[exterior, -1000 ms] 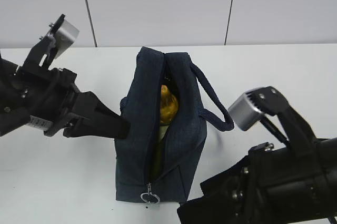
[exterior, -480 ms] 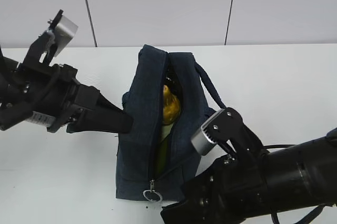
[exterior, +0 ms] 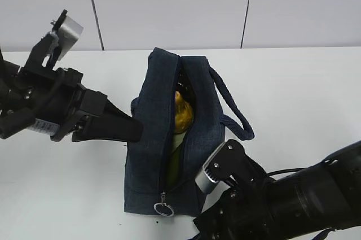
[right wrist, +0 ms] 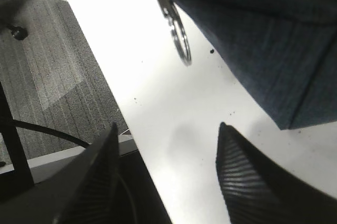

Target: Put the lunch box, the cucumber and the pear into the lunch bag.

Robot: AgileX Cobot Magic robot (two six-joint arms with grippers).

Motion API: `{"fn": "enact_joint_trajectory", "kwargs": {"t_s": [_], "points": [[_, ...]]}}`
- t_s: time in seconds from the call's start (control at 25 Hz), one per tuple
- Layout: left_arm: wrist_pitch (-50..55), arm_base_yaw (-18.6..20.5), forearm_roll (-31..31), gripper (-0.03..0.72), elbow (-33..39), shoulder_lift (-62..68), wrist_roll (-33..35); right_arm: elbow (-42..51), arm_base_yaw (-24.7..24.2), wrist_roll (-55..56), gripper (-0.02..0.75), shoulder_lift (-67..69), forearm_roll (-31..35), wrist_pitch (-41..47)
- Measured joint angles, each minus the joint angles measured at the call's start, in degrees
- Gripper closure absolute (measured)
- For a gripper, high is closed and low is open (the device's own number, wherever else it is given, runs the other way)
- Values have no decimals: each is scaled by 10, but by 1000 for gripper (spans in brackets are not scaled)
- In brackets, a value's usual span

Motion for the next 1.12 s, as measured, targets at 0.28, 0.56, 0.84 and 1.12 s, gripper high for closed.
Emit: {"fn": "enact_joint_trajectory", "kwargs": {"t_s": [0.28, 0.56, 0.84, 1.12], "points": [[0, 0, 0, 701, 0, 0, 0, -8, 0, -90, 280, 0, 1, 0], [1, 0, 0, 701, 0, 0, 0, -8, 0, -177, 280, 1, 1, 0], [1, 0, -18, 701, 0, 0, 0, -27, 0, -200, 280, 31, 1, 0], [0, 0, -23, 701, 0, 0, 0, -62, 0, -202, 280, 52, 1, -2]]}}
